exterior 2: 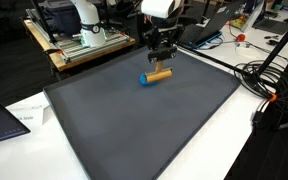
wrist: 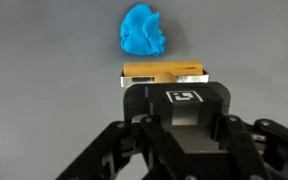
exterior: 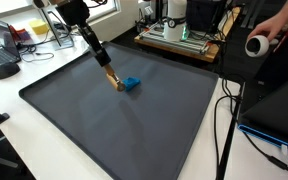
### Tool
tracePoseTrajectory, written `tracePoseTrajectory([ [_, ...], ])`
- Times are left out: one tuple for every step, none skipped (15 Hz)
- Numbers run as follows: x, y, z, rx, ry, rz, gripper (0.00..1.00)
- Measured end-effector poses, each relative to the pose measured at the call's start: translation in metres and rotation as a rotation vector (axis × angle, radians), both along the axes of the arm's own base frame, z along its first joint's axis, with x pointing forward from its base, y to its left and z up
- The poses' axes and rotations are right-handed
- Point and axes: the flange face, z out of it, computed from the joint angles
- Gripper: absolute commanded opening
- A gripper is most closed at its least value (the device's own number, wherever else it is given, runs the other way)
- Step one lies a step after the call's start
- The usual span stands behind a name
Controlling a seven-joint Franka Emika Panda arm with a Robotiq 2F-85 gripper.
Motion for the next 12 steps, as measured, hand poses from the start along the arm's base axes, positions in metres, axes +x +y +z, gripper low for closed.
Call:
tracePoseTrajectory([
  [0.001, -0.002, -0.004, 0.015, 0.005, -0.017, 0.22],
  [0.001, -0.006, -0.008, 0.031, 0.01, -0.034, 0.22],
  [0.001, -0.009, -0.012, 0.048, 0.015, -0.051, 0.22],
  [0.0, -0.013, -0.015, 0.064, 0.018, -0.068, 0.22],
  [0.0, -0.017, -0.018, 0.079, 0.022, -0.085, 0.22],
  [-0.001, -0.022, -0.021, 0.092, 0.025, -0.102, 0.22],
  [-0.003, -0.027, -0.024, 0.104, 0.028, -0.119, 0.22],
  [-0.005, -0.032, -0.027, 0.117, 0.031, -0.138, 0.22],
  [-0.008, -0.038, -0.03, 0.13, 0.035, -0.157, 0.22],
  [-0.01, -0.043, -0.034, 0.141, 0.036, -0.174, 0.22],
  [-0.013, -0.048, -0.039, 0.149, 0.035, -0.19, 0.22],
  [-0.016, -0.053, -0.042, 0.156, 0.027, -0.204, 0.22],
])
